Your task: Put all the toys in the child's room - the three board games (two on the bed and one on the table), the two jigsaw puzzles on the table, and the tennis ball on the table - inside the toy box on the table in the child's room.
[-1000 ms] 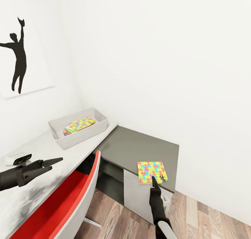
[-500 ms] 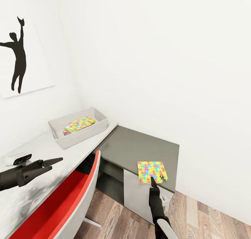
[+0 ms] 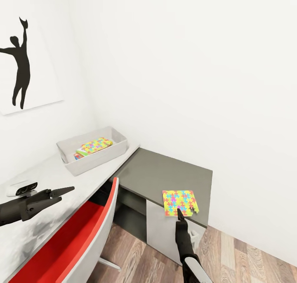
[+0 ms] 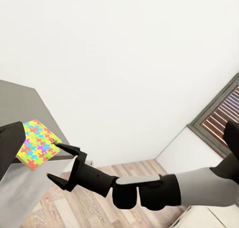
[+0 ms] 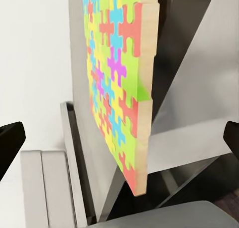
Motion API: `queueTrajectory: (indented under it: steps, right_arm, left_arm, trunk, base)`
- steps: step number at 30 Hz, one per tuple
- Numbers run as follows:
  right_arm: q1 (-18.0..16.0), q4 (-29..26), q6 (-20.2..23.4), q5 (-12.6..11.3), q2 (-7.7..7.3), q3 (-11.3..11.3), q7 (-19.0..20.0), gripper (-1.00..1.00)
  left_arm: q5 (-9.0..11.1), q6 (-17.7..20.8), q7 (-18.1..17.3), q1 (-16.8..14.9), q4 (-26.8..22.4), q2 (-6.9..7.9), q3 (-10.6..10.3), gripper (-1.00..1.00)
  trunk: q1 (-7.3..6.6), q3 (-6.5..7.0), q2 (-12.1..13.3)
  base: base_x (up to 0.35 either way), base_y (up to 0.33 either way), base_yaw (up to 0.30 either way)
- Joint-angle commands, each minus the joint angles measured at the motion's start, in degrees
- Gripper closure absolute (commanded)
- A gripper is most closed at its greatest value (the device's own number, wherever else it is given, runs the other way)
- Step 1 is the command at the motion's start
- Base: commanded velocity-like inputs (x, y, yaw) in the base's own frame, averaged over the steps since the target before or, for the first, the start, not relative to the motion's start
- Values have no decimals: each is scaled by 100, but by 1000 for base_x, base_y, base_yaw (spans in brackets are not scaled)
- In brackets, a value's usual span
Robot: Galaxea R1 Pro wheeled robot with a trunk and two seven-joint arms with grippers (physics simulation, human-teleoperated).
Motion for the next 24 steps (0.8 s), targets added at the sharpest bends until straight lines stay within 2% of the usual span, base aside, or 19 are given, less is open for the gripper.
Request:
queueTrajectory:
  steps: [1,20,24]
  right_arm:
    - [-18,16,-25,-56,0,23,29,-100]
    - [-325,339,-20,-53,0,76,29,-100]
    - [-338,357,-20,-52,0,77,29,-100]
  left_arm:
    - [-2,61,-22,-3,-1,2,0,-100]
    - [-2,61,-22,-3,-1,2,0,-100]
    - [-2,61,-22,-3,-1,2,0,-100]
  trunk:
    - [0,-6,-4]
    - [0,-6,-4]
    - [88,-78,-165]
  base:
    - [0,0,0]
    - [0,0,0]
    - [0,0,0]
